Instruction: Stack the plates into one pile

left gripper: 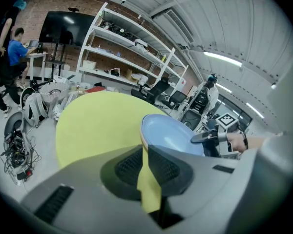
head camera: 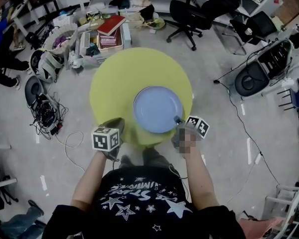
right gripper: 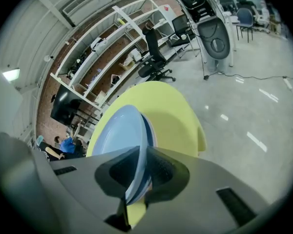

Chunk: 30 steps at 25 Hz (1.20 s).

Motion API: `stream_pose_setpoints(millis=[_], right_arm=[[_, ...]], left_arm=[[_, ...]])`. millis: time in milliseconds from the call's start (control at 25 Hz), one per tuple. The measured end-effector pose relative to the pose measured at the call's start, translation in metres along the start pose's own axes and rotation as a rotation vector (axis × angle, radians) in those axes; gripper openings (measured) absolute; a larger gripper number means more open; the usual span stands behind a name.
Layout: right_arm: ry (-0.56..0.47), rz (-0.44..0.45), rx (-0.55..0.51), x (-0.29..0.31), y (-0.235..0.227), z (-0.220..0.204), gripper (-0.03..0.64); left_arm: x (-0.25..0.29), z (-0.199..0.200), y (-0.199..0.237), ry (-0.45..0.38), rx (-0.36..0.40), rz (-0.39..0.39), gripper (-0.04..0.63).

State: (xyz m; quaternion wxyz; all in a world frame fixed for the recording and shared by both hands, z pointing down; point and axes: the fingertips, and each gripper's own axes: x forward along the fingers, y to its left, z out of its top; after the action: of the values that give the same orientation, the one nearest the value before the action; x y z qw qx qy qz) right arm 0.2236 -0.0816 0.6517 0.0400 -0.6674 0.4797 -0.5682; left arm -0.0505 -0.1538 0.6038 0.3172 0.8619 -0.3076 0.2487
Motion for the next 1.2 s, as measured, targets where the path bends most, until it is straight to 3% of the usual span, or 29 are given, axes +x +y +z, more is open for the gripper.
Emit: stream_pose_setpoints(millis=[200, 360, 560, 680, 1080, 1200], right_arm=[[-0.019, 0.009, -0.088, -0.001, 0.005, -0.004, 0.061], [-0.001, 0.009, -0.209, -0.002, 0.021, -0.012, 0.182], [-0.03, -0.087, -0.324, -0.009, 0.018, -0.016, 0.221], [-0.094, -0.116, -0.328, -0.019, 0.013, -0.014, 0.221], [-0.195, -0.082, -0.298, -0.055, 0.014, -0.035, 0.218], [-0.232, -0.069, -0.286, -0.067, 0.012, -0.037, 0.184]], left_arm=[[-0.008, -0.005, 0.004, 0.0, 0.004, -0.004, 0.044], [-0.019, -0.011, 0.007, 0.0, 0.006, -0.008, 0.044], [-0.026, -0.018, 0.005, 0.001, 0.018, -0.027, 0.044], [-0.03, -0.022, 0.004, -0.001, 0.029, -0.036, 0.044], [-0.046, -0.037, 0.001, 0.008, 0.051, -0.076, 0.044], [-0.045, -0.035, -0.002, 0.01, 0.065, -0.086, 0.044]])
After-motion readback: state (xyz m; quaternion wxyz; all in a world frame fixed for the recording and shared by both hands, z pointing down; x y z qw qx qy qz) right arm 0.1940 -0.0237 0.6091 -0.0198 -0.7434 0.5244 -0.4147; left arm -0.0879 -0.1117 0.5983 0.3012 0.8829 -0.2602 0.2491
